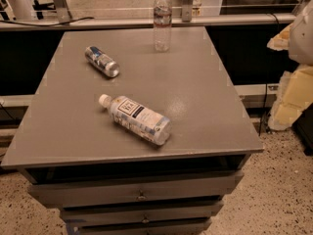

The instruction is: Place blue plastic bottle upright

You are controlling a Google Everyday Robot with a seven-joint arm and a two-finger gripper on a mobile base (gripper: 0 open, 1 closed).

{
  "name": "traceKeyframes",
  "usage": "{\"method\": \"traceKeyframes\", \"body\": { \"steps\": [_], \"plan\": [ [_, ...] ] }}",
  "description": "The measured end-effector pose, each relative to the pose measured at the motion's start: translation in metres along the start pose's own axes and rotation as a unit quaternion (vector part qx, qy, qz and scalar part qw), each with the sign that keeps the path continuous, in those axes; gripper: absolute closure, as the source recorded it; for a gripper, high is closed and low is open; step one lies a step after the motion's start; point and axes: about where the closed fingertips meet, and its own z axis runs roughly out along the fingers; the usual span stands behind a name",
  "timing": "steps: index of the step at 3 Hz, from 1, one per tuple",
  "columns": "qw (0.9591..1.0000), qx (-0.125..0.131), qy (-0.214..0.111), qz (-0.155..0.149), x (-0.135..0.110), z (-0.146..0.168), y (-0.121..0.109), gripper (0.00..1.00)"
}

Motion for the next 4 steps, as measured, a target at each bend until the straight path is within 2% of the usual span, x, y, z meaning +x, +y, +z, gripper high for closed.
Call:
{"method": "traceKeyframes", "body": {
  "steps": [1, 2, 3, 4],
  "plan": [
    [1.0, 0.0, 0.0, 0.0, 0.0, 0.0, 0.0, 0.0],
    [0.9994, -0.009, -0.033, 0.01, -0.027, 0.012, 0.003, 0.0],
    [0.9946, -0.034, -0.093, 0.032, -0.084, 0.027, 0.01, 0.0],
    [0.9864, -0.059, -0.143, 0.055, -0.143, 0.039, 0.02, 0.0]
  ]
}}
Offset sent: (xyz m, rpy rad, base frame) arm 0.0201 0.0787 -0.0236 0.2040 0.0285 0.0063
